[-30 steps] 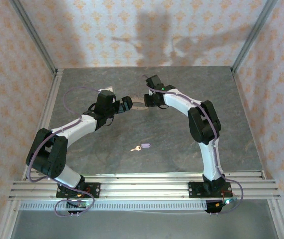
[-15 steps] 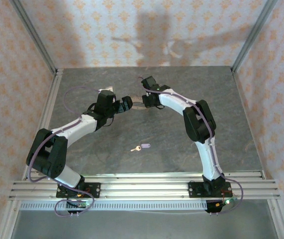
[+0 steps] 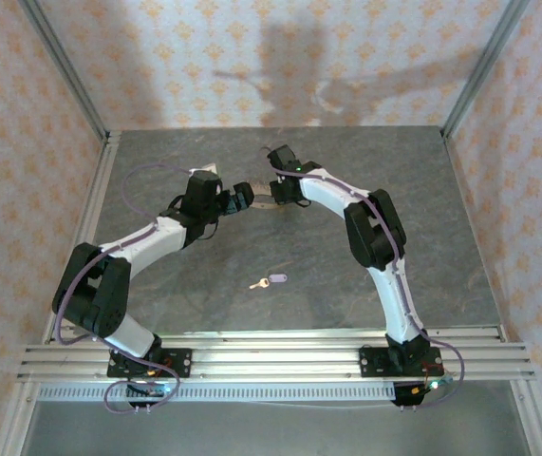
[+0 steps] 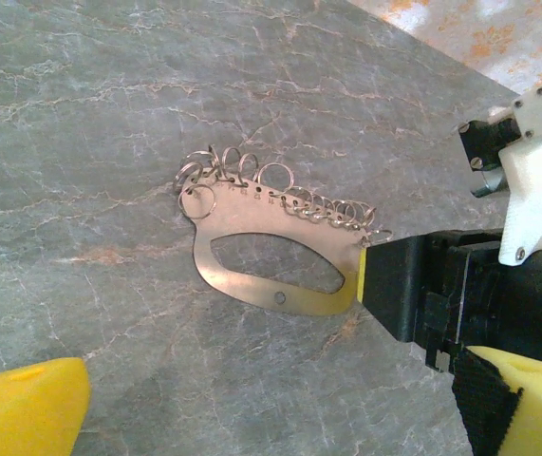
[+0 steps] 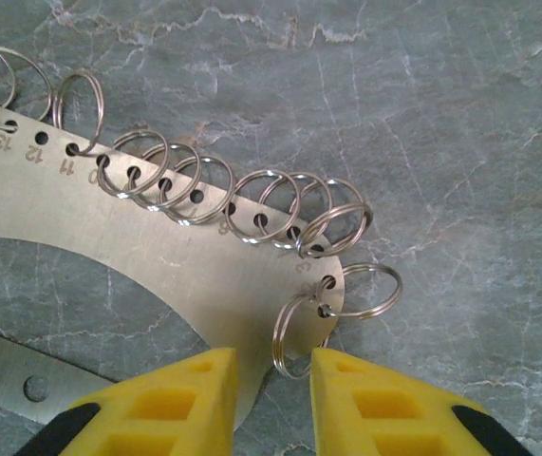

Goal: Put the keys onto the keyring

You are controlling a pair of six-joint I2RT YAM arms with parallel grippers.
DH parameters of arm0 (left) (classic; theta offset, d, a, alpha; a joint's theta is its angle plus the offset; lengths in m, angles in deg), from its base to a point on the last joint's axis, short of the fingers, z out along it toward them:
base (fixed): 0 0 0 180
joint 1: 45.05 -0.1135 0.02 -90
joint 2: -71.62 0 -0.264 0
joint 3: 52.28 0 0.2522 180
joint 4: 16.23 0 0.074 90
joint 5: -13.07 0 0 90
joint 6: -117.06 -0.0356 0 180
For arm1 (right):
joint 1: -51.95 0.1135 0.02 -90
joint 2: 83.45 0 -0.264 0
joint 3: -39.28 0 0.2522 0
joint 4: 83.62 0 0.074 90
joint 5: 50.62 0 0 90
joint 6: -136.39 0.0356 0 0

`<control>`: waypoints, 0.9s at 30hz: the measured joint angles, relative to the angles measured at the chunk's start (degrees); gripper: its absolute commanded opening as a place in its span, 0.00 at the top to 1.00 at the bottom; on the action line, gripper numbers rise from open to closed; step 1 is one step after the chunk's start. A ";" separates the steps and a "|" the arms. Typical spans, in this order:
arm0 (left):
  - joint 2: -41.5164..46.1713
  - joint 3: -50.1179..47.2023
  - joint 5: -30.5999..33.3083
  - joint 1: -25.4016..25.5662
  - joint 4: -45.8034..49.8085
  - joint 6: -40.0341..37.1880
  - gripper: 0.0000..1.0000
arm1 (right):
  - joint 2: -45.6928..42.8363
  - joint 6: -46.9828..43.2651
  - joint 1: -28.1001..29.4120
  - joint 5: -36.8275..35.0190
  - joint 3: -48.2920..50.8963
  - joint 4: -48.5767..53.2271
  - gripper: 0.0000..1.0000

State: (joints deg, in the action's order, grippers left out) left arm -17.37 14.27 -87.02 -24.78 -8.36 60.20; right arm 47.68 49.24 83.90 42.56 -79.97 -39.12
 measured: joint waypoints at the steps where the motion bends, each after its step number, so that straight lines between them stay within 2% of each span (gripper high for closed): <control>1: -0.04 0.04 0.00 0.00 0.00 0.00 0.00 | 0.09 -0.04 0.00 -0.28 -0.46 0.17 0.74; 27: -0.42 0.11 0.00 0.00 0.00 -0.15 0.00 | 1.68 -0.87 0.00 -2.23 -2.08 0.96 0.76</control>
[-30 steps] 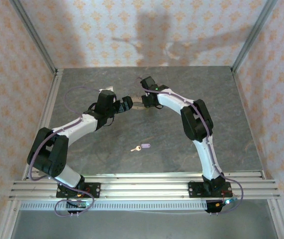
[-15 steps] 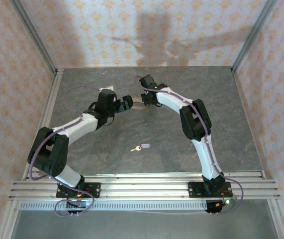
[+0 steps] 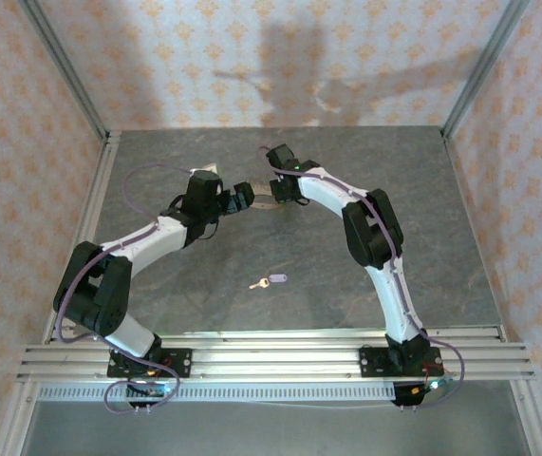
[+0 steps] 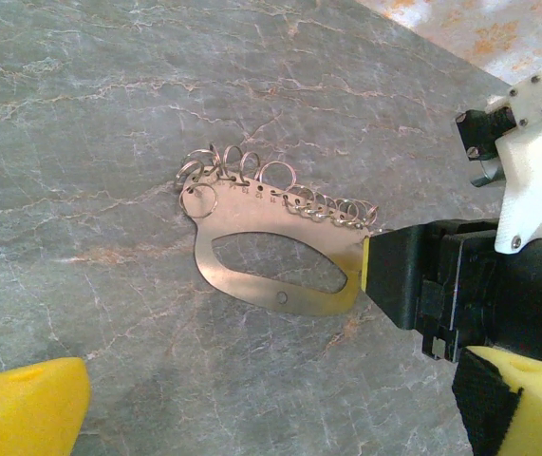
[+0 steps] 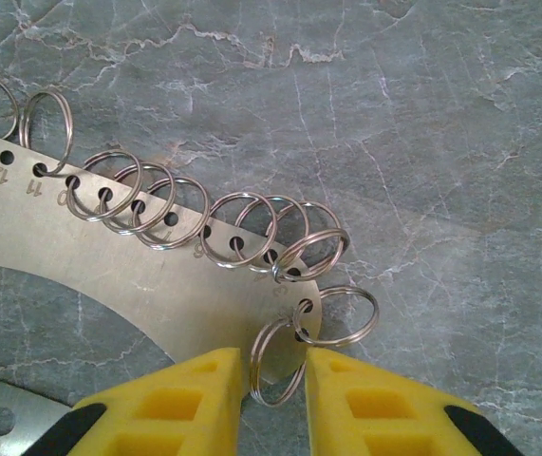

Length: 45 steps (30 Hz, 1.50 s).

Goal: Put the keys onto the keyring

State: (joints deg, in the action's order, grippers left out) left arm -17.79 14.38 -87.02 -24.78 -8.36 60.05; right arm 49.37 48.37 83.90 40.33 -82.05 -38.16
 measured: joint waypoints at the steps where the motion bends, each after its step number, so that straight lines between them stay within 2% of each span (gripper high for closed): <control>1: 0.00 0.00 0.00 0.00 0.00 0.02 0.00 | 0.04 0.00 0.02 -0.07 0.00 0.00 0.76; 22: -1.99 0.68 -0.02 0.00 -0.42 0.00 0.00 | 2.29 -1.05 0.04 -2.71 -2.01 0.68 0.81; 25: -1.99 0.76 -0.02 0.00 -0.50 0.00 0.00 | 2.38 -1.40 0.04 -2.82 -2.27 0.85 0.85; 29: -2.16 1.27 -0.04 0.00 -1.03 0.00 0.00 | 2.38 -2.19 0.07 -3.19 -2.38 0.98 1.00; 35: -2.27 1.64 -0.04 0.00 -1.20 0.04 0.00 | 2.38 -2.27 0.04 -3.04 -2.91 1.57 1.00; 40: -2.19 1.70 0.00 0.00 -1.11 1.16 0.00 | 1.55 -2.08 0.04 -0.37 -2.36 1.97 1.00; 45: 1.27 0.96 0.72 0.00 -0.61 3.93 0.00 | -4.35 -1.62 0.04 6.91 3.15 1.51 1.00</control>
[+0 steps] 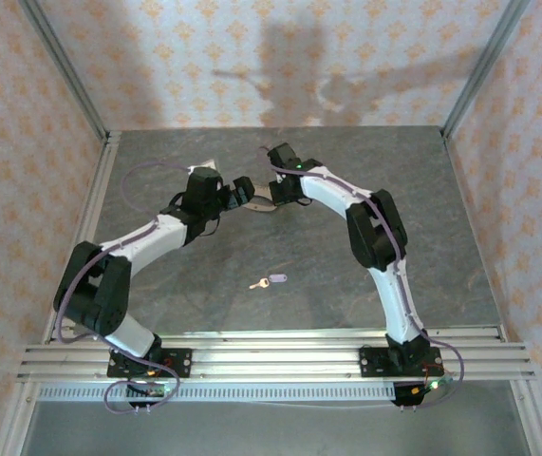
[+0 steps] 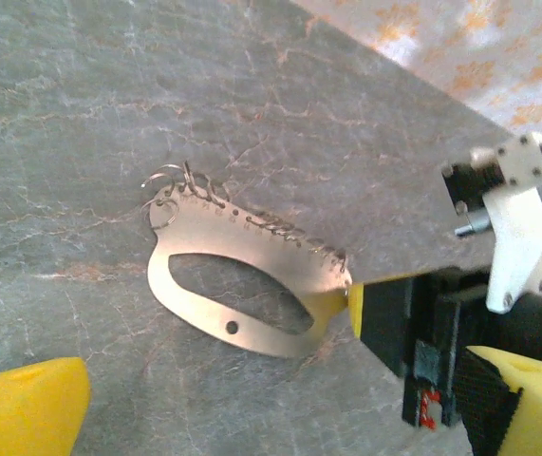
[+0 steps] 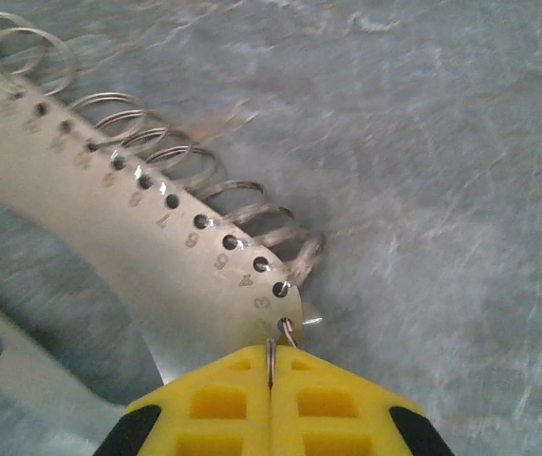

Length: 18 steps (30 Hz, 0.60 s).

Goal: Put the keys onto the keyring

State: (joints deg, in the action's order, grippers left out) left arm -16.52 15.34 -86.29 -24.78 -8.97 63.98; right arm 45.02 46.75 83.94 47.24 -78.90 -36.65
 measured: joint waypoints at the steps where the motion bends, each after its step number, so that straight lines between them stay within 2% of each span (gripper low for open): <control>1: 1.31 -0.26 0.44 0.00 0.26 0.59 0.00 | -1.77 0.24 0.00 1.75 1.81 -0.50 1.00; 7: 8.26 -1.57 2.86 0.00 2.49 2.58 0.00 | -11.04 2.82 0.00 10.58 14.58 -6.84 1.00; 13: 10.27 -1.97 2.36 0.00 5.75 2.64 0.00 | -12.61 5.70 0.00 16.33 24.65 -12.79 1.00; 18: 10.88 -2.62 1.77 0.00 6.88 2.25 0.00 | -13.40 7.19 0.11 17.27 27.71 -16.37 1.00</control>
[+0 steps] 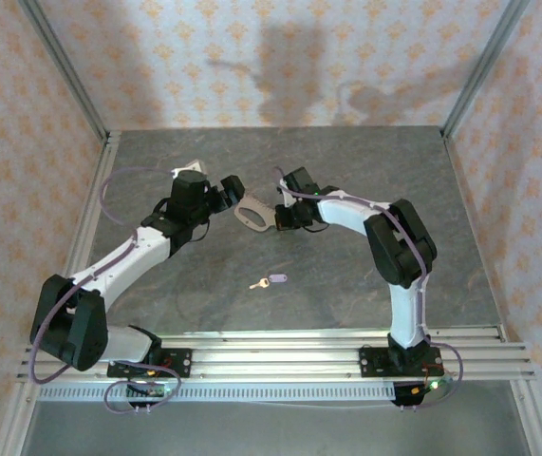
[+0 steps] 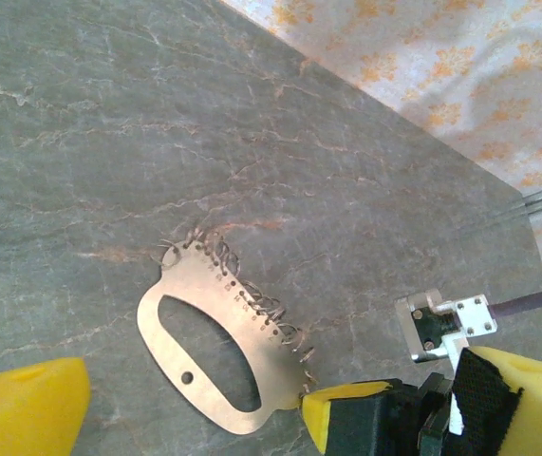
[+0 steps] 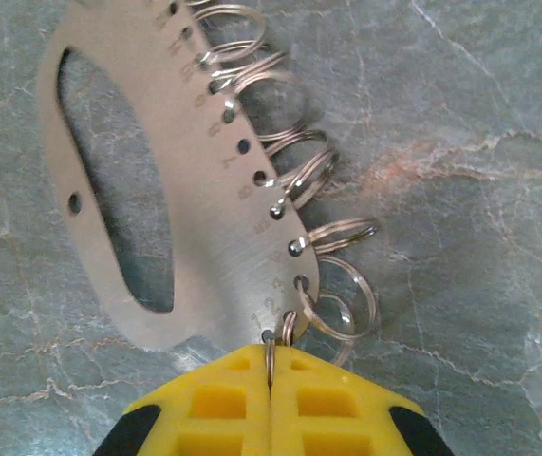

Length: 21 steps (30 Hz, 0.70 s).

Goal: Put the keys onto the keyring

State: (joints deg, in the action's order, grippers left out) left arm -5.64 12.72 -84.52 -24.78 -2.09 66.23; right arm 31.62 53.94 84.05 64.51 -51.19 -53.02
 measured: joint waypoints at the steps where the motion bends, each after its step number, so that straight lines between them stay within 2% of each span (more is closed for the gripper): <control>1: 0.15 -0.02 -0.13 0.00 0.24 -0.09 0.00 | -0.02 0.22 0.00 0.00 0.57 -0.28 0.96; 4: 0.42 -0.02 -0.76 0.04 0.31 -0.20 0.00 | -0.17 0.96 0.00 -0.04 1.92 -1.25 0.83; 8: 0.50 -0.02 -1.05 0.26 0.28 -0.20 0.00 | -1.38 2.78 0.00 -0.76 3.50 -2.34 0.76; 21: 0.50 -0.02 -1.25 0.37 0.26 -0.22 0.00 | -3.50 7.48 0.00 -4.42 7.13 -4.96 0.77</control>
State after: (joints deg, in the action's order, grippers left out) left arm -5.13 12.70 -85.77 -24.41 -1.83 66.02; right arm 28.12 61.42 84.05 60.09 -44.06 -57.98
